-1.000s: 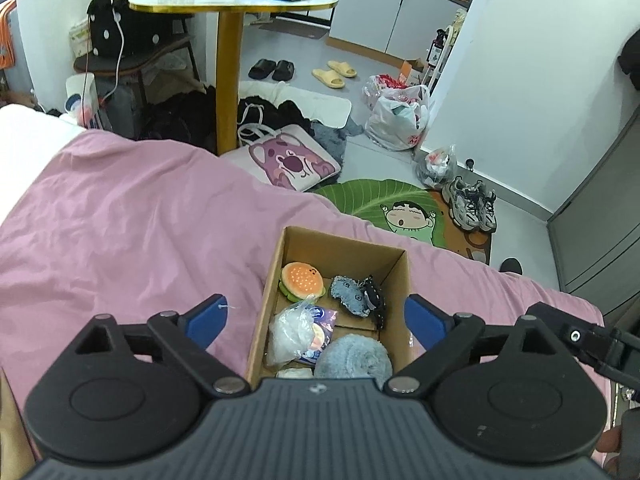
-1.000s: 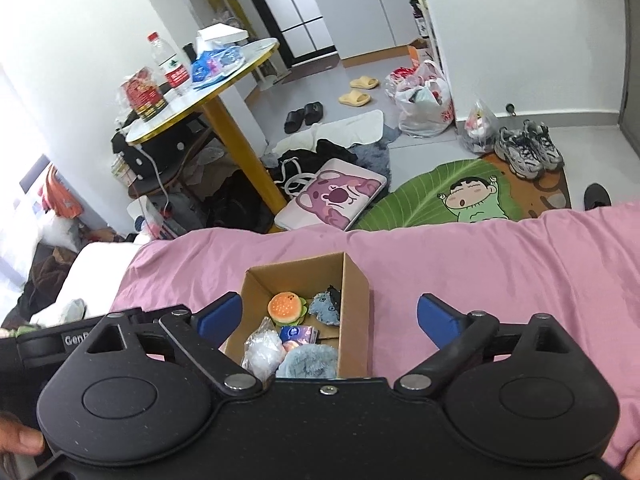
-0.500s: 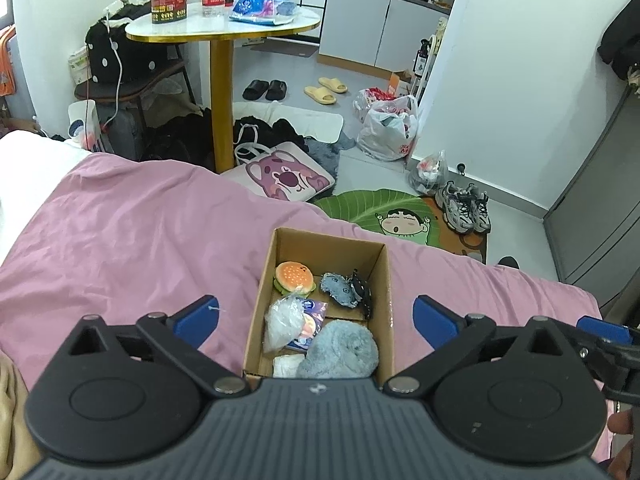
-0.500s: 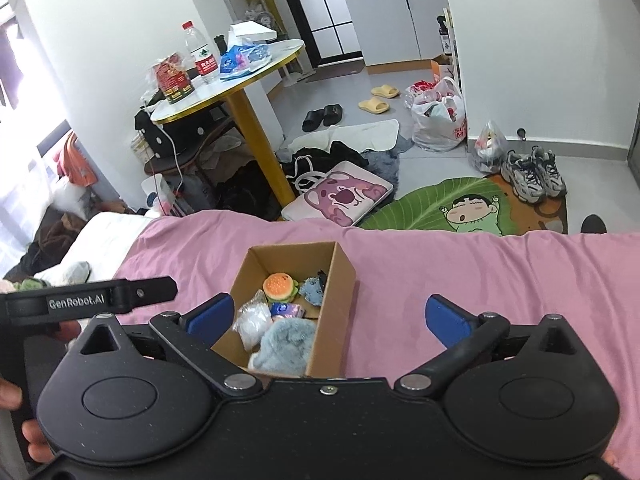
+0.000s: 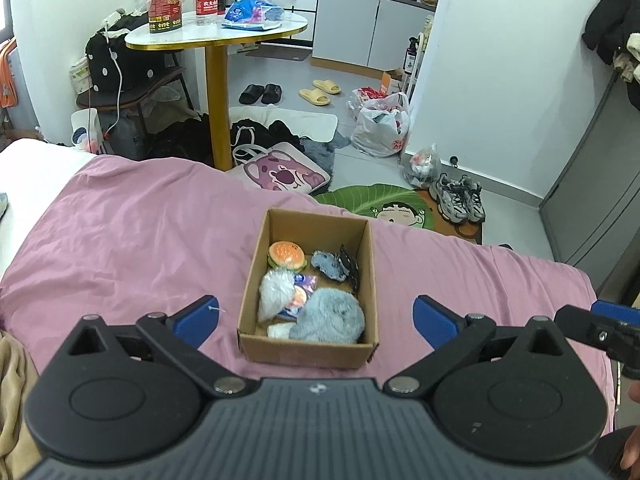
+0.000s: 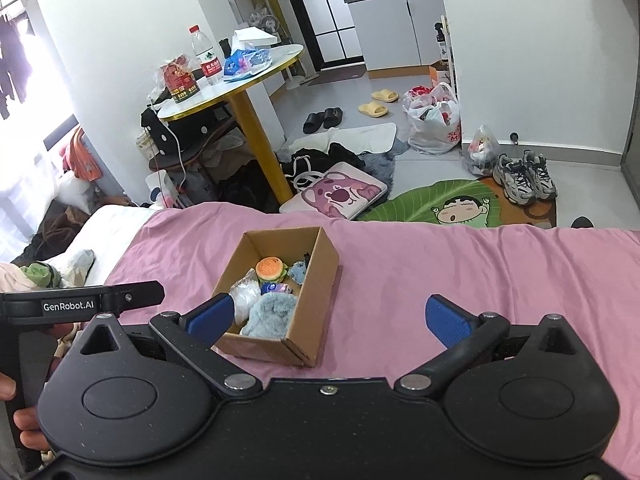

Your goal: Organize soft objects

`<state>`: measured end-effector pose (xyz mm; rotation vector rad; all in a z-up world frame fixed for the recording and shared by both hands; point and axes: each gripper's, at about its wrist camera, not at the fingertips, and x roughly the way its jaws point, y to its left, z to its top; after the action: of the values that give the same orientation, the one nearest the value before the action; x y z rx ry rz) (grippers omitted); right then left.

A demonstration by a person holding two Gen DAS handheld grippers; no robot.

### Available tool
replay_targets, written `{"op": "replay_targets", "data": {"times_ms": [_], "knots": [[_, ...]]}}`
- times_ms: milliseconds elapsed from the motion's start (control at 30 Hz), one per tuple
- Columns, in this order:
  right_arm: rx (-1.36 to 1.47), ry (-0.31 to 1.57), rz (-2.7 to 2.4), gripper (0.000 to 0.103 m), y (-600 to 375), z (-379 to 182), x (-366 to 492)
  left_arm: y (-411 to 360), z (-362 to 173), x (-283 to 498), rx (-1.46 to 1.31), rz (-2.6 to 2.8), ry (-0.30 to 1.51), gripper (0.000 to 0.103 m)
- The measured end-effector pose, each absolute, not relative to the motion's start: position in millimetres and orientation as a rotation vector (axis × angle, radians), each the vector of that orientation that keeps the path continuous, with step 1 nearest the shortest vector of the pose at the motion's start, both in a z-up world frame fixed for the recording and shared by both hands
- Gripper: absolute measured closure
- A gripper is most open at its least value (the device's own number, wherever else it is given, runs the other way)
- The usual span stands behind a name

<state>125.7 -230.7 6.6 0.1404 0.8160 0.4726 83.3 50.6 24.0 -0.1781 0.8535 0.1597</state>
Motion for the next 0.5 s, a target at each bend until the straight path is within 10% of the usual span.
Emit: {"op": "replay_targets", "data": {"times_ms": [500], "knots": [[0.147, 0.771, 0.46, 0.0, -269.9, 12.9, 85.8, 23.1, 26.3, 46.0, -0.154, 0.13, 0.821, 0.001]]}}
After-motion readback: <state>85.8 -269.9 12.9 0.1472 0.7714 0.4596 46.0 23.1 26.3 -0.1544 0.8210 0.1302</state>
